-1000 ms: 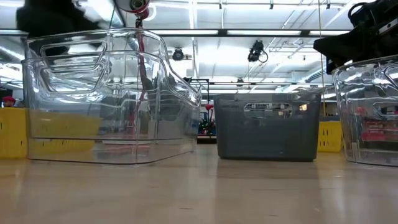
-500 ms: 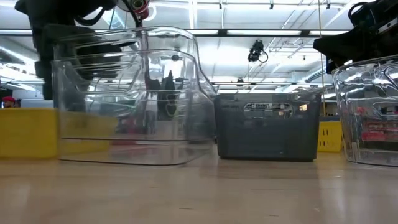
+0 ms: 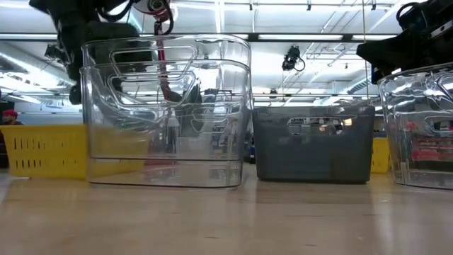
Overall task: Stack baskets by color
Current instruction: Adjust the middle left yellow bin on the table
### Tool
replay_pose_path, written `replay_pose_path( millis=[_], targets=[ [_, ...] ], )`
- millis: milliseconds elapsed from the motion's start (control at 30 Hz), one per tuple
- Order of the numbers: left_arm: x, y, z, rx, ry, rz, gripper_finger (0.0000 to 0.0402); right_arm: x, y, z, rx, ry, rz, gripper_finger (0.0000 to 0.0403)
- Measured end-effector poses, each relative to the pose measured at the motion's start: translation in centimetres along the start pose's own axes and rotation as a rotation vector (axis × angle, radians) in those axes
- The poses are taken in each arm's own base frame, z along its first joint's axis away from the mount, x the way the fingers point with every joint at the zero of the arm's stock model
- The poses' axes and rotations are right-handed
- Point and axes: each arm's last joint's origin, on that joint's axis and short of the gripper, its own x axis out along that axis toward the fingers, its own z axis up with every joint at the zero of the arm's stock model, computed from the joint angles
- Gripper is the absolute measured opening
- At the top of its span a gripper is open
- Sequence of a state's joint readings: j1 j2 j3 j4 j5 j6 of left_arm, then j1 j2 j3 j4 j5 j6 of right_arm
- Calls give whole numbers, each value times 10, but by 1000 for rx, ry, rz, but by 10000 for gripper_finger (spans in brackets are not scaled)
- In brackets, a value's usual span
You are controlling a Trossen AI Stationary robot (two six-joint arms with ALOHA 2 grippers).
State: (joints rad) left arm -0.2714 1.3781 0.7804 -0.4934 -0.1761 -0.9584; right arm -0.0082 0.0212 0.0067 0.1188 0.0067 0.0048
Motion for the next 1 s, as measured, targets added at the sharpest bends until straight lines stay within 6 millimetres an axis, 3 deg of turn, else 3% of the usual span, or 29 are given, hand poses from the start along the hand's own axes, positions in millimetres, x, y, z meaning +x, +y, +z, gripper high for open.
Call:
replay_pose_path(
  millis=[133, 400, 767, 1000],
  targets=[
    [-13, -1, -3, 5, 99, 101, 4, 0, 0, 0, 0, 0, 0, 30],
    [6, -4, -28, -22, 116, 69, 4, 0, 0, 1, 0, -7, 1, 30],
    [25, -16, -17, -3, -33, -61, 5, 0, 0, 2, 0, -23, 0, 30],
    [-2, -9, -12, 14, -52, -77, 6, 0, 0, 2, 0, -24, 0, 30]
  ],
)
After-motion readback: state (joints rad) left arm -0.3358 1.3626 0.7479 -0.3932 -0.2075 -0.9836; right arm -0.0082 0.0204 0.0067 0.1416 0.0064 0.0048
